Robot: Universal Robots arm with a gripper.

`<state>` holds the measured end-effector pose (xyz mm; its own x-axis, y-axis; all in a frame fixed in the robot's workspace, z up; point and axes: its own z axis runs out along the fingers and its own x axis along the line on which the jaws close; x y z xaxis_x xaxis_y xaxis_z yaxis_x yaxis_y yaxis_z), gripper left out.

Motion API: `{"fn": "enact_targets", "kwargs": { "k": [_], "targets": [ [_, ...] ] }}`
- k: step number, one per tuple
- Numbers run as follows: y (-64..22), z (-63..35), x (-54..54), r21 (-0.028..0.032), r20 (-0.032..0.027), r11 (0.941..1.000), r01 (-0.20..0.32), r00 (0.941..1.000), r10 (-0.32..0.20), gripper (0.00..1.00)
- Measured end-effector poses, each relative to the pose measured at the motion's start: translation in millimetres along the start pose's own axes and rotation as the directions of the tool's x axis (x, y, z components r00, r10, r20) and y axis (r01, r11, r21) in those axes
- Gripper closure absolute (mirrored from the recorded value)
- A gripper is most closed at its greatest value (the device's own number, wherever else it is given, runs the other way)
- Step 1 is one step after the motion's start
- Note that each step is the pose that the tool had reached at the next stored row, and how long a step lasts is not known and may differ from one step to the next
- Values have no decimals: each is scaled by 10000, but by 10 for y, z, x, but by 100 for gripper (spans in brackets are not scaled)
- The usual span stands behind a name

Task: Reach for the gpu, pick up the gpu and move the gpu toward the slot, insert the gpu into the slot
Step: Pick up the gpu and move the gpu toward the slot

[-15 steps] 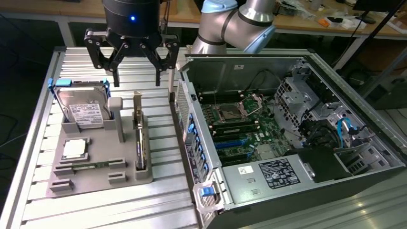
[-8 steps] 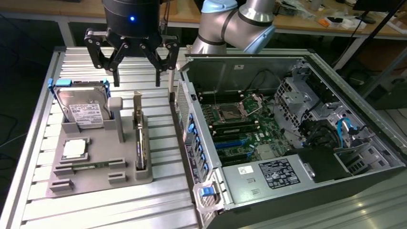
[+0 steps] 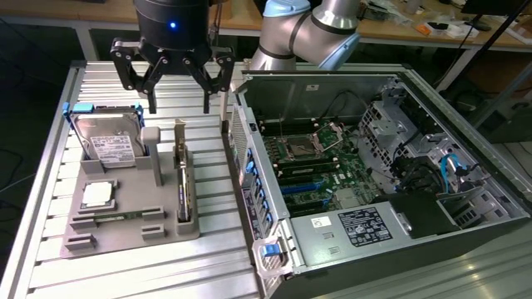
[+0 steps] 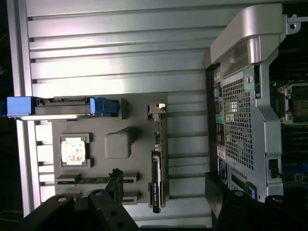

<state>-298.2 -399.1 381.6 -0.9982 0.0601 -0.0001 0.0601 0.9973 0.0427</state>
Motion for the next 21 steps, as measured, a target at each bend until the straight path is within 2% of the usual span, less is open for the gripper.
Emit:
{"fn": "enact_targets", "kwargs": {
  "k": [21],
  "targets": [
    [-17, 388, 0, 3, -4, 10000, -1, 10000, 1, 22]
  ]
}}
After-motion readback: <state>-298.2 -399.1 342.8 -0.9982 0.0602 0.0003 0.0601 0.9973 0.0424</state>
